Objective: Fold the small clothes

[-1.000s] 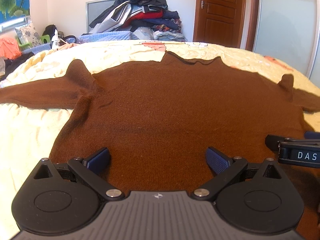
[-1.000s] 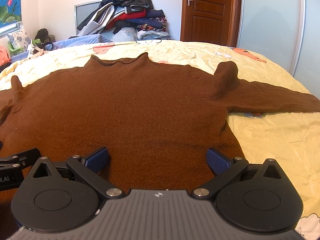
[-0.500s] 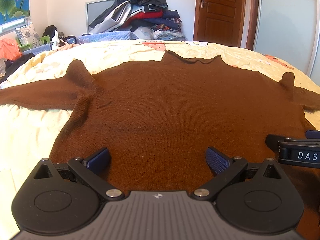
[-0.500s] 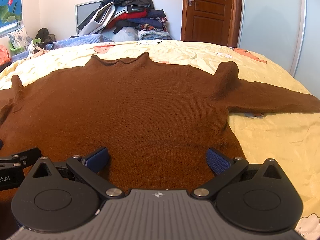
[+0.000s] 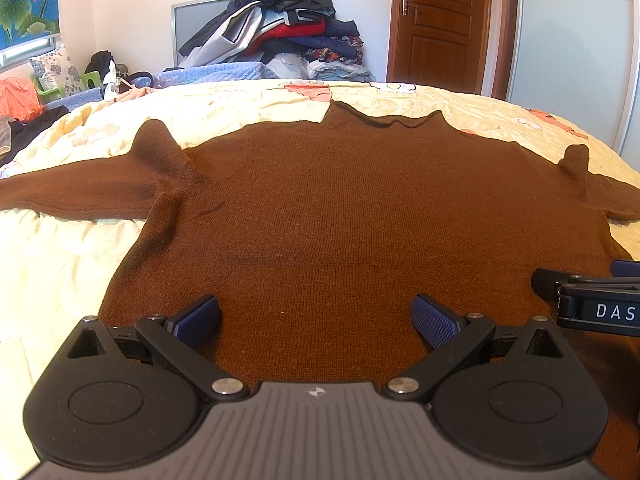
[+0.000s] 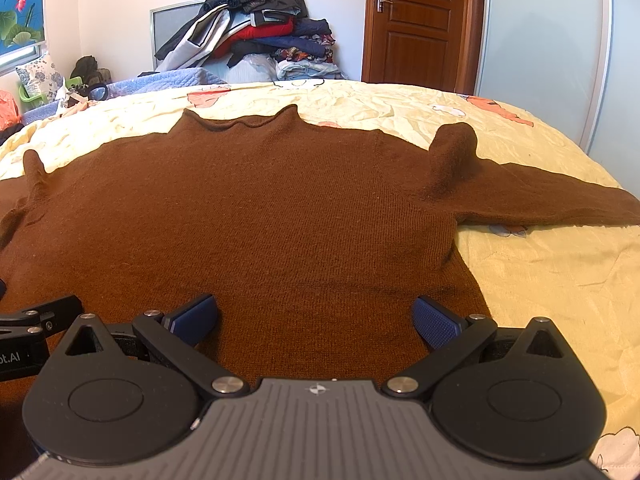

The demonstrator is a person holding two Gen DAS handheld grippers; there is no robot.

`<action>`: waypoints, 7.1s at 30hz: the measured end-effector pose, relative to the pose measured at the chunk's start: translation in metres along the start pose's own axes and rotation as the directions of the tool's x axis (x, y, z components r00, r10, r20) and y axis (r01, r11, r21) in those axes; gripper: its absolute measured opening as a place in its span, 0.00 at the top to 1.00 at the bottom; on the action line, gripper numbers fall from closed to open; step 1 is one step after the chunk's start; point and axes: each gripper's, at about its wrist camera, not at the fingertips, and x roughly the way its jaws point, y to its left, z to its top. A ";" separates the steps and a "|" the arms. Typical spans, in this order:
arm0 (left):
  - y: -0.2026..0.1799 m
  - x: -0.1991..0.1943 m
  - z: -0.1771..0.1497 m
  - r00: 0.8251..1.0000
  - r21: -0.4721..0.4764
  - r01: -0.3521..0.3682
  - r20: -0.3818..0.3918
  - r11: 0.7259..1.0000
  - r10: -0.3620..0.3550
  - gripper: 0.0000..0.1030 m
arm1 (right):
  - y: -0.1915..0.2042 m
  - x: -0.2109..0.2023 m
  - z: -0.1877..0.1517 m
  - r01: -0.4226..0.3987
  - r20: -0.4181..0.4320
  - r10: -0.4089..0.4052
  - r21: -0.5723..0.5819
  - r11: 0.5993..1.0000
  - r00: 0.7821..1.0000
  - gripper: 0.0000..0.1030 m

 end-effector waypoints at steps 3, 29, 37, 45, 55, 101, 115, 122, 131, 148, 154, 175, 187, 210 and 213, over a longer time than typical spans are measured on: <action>0.000 0.000 0.000 1.000 0.000 0.000 0.000 1.000 0.000 0.00 | 0.000 0.000 0.000 0.000 0.000 0.000 0.000 1.000 1.000 0.00; 0.000 0.000 0.000 1.000 0.001 -0.001 0.000 1.000 0.001 0.00 | -0.080 -0.039 0.035 -0.164 0.067 0.160 0.062 0.985 0.985 0.00; 0.000 0.000 0.000 1.000 0.001 -0.001 0.000 1.000 0.001 0.00 | -0.290 -0.031 0.062 -0.076 0.150 -0.002 0.510 0.857 0.989 0.00; 0.000 0.000 0.000 1.000 0.001 -0.001 0.000 1.000 0.001 0.00 | -0.441 0.022 0.022 -0.151 0.186 -0.051 0.904 0.399 0.981 0.07; 0.000 0.000 0.000 1.000 0.000 0.000 0.000 1.000 0.000 0.00 | -0.444 0.063 0.043 -0.042 0.094 -0.083 0.873 0.485 0.992 0.86; -0.117 0.145 0.144 0.985 0.223 -0.060 -0.144 0.973 0.094 0.58 | -0.102 0.032 0.017 -0.466 0.225 0.408 0.437 0.769 0.885 0.00; 0.030 0.084 0.132 0.975 -0.143 -0.218 0.020 0.965 0.223 0.94 | -0.102 0.037 0.019 -0.480 0.226 0.423 0.430 0.765 0.877 0.00; 0.075 0.073 0.093 0.985 -0.251 -0.171 -0.073 0.953 0.157 0.94 | -0.100 0.039 0.020 -0.475 0.217 0.423 0.418 0.774 0.880 0.00; 0.074 0.123 0.117 0.936 -0.587 0.228 -0.087 0.777 -0.341 0.35 | -0.098 0.039 0.021 -0.471 0.212 0.421 0.408 0.782 0.882 0.00; 0.073 0.054 0.146 0.941 -0.429 0.336 0.123 0.838 -0.315 0.97 | -0.099 0.039 0.021 -0.477 0.216 0.425 0.413 0.776 0.879 0.00; 0.099 0.077 0.103 0.978 -0.415 0.140 -0.082 0.899 -0.191 0.98 | -0.098 0.039 0.022 -0.474 0.213 0.424 0.405 0.782 0.880 0.00; 0.232 0.037 0.071 0.988 -0.719 -0.137 -0.053 0.681 0.143 0.69 | -0.011 0.074 0.067 -0.262 -0.017 0.262 -0.136 0.955 0.965 0.00; 0.334 0.052 0.063 0.961 -0.926 -0.100 0.005 0.364 0.277 0.34 | -0.010 0.076 0.069 -0.239 -0.019 0.239 -0.145 0.960 0.971 0.00; 0.018 0.065 0.120 0.902 -0.061 0.397 -0.157 0.916 -0.402 0.84 | -0.020 0.073 0.070 -0.281 -0.001 0.282 -0.078 0.957 0.959 0.00; 0.055 0.047 0.105 0.923 -0.185 0.365 -0.054 0.913 -0.380 0.41 | -0.020 0.073 0.070 -0.283 -0.001 0.284 -0.075 0.956 0.959 0.00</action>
